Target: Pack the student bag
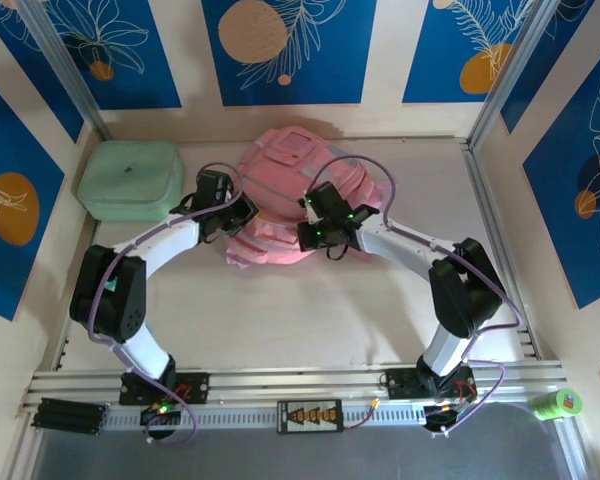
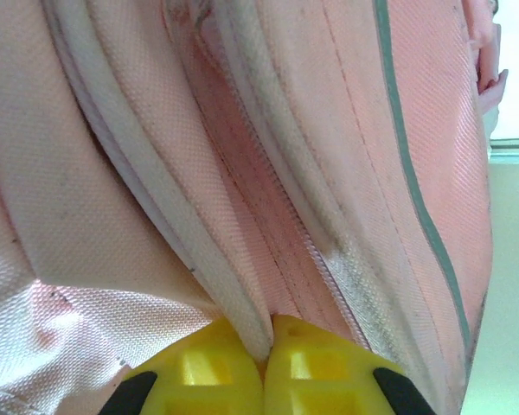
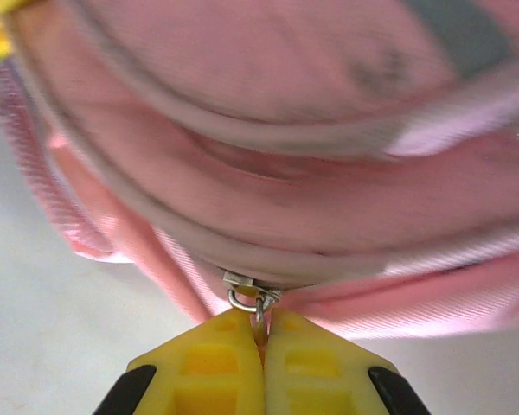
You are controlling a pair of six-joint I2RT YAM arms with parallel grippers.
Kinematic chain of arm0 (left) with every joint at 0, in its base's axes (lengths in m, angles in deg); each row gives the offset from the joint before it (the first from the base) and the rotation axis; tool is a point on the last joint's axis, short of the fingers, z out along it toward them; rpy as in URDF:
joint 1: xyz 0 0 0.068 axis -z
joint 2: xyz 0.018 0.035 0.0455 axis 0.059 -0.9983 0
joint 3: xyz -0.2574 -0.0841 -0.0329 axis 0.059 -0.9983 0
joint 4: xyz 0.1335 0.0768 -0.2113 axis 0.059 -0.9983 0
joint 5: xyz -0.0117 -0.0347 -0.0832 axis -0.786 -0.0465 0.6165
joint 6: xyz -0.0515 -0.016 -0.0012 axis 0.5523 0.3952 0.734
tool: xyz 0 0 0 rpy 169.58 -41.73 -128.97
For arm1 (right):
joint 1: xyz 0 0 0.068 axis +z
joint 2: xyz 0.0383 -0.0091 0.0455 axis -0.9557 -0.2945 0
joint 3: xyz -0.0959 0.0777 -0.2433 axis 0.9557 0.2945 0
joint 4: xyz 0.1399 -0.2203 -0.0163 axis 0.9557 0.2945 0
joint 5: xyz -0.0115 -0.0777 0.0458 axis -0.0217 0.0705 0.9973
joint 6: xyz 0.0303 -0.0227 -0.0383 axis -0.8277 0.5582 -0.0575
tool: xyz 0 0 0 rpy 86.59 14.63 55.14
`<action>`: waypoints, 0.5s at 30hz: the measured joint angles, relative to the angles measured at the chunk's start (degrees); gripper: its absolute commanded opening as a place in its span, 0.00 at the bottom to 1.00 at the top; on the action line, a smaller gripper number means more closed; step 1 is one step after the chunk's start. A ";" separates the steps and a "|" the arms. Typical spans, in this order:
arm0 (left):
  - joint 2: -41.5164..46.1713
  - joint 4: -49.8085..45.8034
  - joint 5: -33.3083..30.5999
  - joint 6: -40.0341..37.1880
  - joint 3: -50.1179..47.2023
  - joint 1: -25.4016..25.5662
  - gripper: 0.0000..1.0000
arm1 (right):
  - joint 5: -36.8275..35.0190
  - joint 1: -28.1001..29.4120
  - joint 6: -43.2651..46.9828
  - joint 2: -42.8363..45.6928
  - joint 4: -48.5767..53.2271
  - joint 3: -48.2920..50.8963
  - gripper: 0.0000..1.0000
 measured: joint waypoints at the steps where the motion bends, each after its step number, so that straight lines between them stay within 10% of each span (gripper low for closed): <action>1: 0.13 -0.17 0.00 -0.28 0.00 0.00 0.00 | -0.63 -0.50 0.28 0.48 0.09 0.57 0.00; 15: 1.18 -4.66 0.37 -8.57 0.52 -0.79 0.00 | 0.90 -13.57 3.56 -6.62 6.51 -7.13 0.00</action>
